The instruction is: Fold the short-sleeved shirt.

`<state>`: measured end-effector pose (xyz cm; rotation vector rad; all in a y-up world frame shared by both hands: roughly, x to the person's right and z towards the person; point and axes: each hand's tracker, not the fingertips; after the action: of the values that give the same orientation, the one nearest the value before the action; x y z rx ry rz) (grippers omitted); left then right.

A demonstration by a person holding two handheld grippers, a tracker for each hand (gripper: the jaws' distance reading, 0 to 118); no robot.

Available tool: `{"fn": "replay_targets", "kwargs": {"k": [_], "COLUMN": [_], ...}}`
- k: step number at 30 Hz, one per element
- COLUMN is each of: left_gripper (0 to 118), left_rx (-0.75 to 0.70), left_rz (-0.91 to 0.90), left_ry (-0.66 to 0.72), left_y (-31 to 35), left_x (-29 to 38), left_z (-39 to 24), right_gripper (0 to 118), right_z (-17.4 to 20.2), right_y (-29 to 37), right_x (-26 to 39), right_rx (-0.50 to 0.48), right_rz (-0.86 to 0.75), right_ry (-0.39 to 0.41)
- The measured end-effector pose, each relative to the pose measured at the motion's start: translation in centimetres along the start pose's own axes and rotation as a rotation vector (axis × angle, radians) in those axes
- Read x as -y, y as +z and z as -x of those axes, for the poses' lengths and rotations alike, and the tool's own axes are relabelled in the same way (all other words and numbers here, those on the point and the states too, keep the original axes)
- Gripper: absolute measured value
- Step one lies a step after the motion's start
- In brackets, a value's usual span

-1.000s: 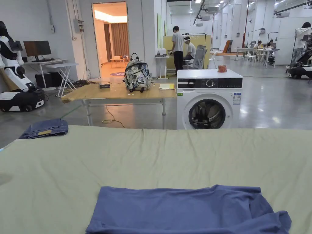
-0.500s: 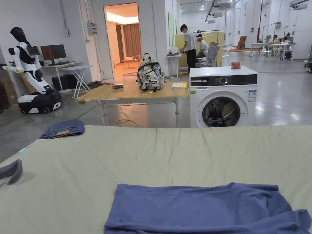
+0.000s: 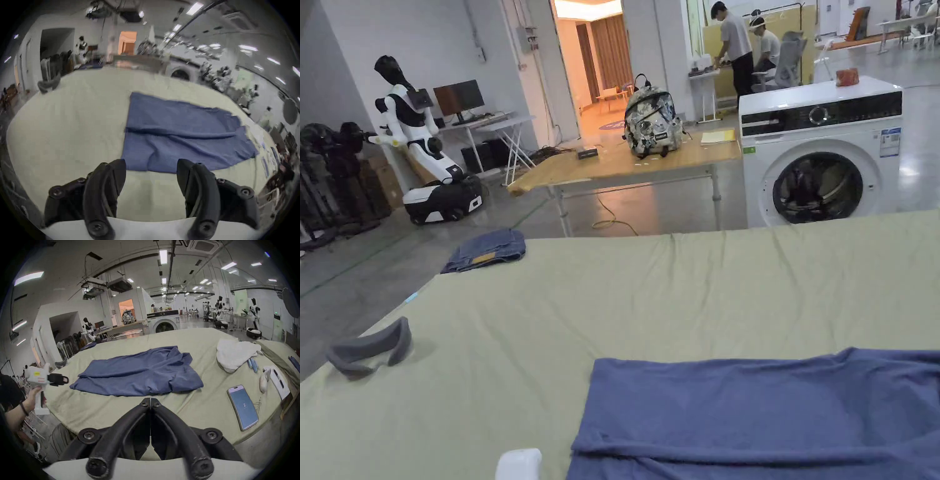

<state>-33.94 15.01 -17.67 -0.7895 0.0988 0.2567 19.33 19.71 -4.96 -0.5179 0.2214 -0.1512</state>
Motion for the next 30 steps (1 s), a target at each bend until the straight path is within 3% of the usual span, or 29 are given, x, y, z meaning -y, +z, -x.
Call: {"fn": "replay_targets", "kwargs": {"k": [5,8,12,13,14,15,16,17,20,23,24,25,26,28,30], "left_gripper": [64,46,11,8,8,8,8,8,8,8,8,8,7,7,6], "left_rx": [-0.066,-0.118,-0.129,-0.126,-0.136,-0.151,-0.163,-0.159,-0.129,-0.082,-0.072,-0.058,-0.049,-0.025,0.003], "left_rz": [0.149,0.129,0.141,0.153,0.153,0.157,0.173,0.178,0.198,0.193,0.185,0.179,0.169,0.155,0.149], "left_ry": [-0.016,-0.114,-0.251,-0.286,-0.302,-0.303,-0.299,-0.287,-0.234,-0.244,-0.215,-0.167,-0.136,-0.081,-0.057], "left_y": [-6.0,-4.4,-4.4,-4.6,-5.0,-5.6,-6.0,-6.1,-5.7,-5.3,-5.3,-5.3,-5.1,-5.4,-5.0], "left_x": [0.2,0.5,0.5,0.7,1.0,1.2,1.3,0.9,0.3,0.4,0.4,0.4,0.4,0.3,0.3], "left_z": [-0.1,-2.4,-4.7,-5.3,-5.8,-5.8,-5.8,-5.7,-4.9,-3.9,-3.6,-3.2,-2.9,-2.0,-1.3], "right_gripper": [0,0,0,0,14,47,64,65,64,62,59,36,1,1,1], "right_z": [-1.5,-2.3,-3.3,-3.8,-4.0,-4.4,-4.8,-5.4,-8.1,-12.1,-11.7,-11.6,-11.5,-11.7,-12.2], "right_y": [0.0,-0.2,-3.2,-4.4,-5.7,-7.5,-9.8,-11.9,-18.0,-21.8,-20.8,-20.0,-20.0,-20.2,-20.2], "right_x": [0.1,0.2,-2.6,-3.5,-4.3,-5.1,-5.8,-6.2,-6.0,-3.0,-2.9,-2.6,-2.5,-1.9,-2.7], "right_rx": [0.057,0.074,0.088,0.125,0.146,0.171,0.190,0.200,0.184,0.225,0.191,0.216,0.203,0.207,0.201], "right_rz": [0.030,0.036,0.030,0.022,0.024,0.058,0.105,0.154,0.263,0.380,0.284,0.278,0.318,0.320,0.325], "right_ry": [-0.042,-0.071,-0.080,-0.065,-0.051,-0.032,-0.018,-0.017,-0.115,-0.267,-0.250,-0.208,-0.191,-0.170,-0.225]}}
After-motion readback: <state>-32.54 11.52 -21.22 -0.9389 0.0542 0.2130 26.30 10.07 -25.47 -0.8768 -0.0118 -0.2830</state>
